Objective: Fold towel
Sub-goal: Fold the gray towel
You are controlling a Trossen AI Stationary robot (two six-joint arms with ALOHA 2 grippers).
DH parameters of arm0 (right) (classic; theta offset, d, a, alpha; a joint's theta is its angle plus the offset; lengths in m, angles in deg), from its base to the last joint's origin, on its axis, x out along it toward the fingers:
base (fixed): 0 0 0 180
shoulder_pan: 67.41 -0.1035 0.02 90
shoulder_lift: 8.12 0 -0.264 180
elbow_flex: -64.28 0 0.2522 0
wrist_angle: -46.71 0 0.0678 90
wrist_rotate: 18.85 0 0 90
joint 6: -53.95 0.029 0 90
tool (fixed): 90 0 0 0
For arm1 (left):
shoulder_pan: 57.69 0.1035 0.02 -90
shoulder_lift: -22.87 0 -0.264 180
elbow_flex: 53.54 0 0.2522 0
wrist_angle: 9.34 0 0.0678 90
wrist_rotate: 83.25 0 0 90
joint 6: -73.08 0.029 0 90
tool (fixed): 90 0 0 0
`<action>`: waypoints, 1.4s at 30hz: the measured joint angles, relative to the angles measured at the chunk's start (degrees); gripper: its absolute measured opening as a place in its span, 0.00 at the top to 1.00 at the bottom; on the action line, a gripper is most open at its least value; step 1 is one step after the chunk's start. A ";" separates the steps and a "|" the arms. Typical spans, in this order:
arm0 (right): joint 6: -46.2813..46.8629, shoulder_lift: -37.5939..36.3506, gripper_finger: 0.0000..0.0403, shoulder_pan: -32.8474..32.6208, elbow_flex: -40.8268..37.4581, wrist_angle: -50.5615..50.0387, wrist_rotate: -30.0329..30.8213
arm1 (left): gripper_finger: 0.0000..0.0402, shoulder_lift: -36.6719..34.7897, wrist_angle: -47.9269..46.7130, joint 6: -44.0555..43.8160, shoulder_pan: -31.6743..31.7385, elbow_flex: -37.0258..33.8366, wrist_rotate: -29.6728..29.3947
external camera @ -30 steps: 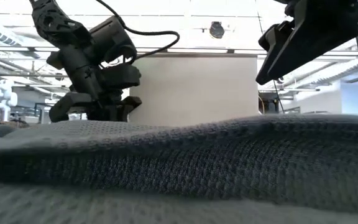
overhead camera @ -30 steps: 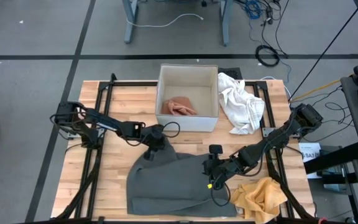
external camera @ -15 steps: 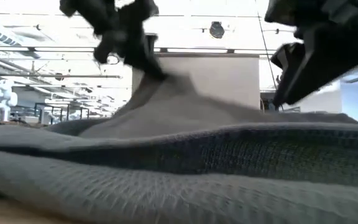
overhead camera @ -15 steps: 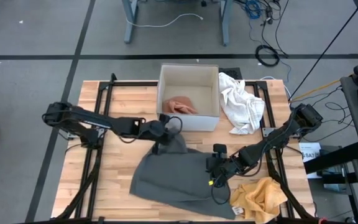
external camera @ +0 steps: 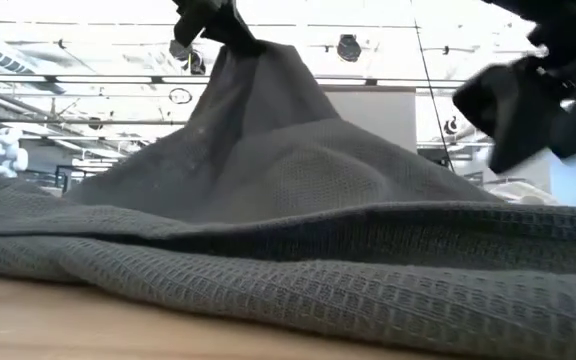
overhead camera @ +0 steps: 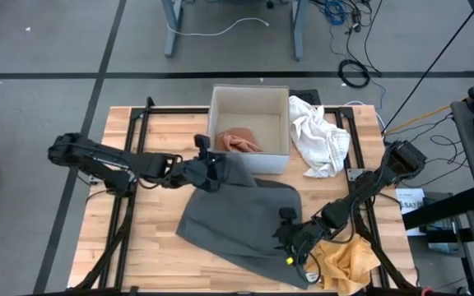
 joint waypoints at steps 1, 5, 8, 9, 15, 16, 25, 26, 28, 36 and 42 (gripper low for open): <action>0.66 0.93 0.59 -0.37 -0.02 -0.05 -0.03 | 1.00 -0.28 0.37 0.04 -0.57 0.00 -1.80; 3.41 5.09 0.59 -1.38 -0.03 1.18 -2.32 | 1.00 -0.86 2.48 0.17 -2.33 0.07 -7.72; 4.45 8.31 0.59 -1.72 -0.04 4.95 -5.40 | 1.00 -1.52 3.53 0.20 -3.68 0.04 -11.28; 4.84 9.29 0.59 -1.74 -0.04 6.77 -6.66 | 1.00 -1.62 4.24 0.20 -4.04 0.04 -12.65; 5.88 13.25 0.59 -1.74 0.02 18.62 -15.94 | 1.00 -2.71 4.50 -0.19 -5.91 0.04 -19.07; 6.11 13.54 0.59 -1.74 -0.04 20.25 -17.37 | 1.00 -2.62 4.30 -0.14 -6.24 0.04 -20.22; 7.77 9.78 0.59 -1.74 -0.02 19.54 -21.85 | 1.00 -2.57 -8.20 -11.03 -7.18 0.04 -10.46; 7.79 8.68 0.59 -1.74 -0.03 18.02 -21.15 | 1.00 -2.57 -10.30 -13.12 -7.09 0.04 -9.02; 7.70 5.91 0.59 -1.76 0.00 12.93 -17.82 | 1.00 -2.47 -14.41 -17.60 -7.00 0.04 -6.48; 10.18 -4.74 0.59 -1.74 -0.02 -11.38 2.89 | 1.00 -2.09 -24.37 -30.61 -7.31 0.00 2.32; 9.57 -4.18 0.59 -0.55 -0.02 -13.65 4.56 | 1.00 -1.97 -25.79 -34.64 -7.31 0.00 4.85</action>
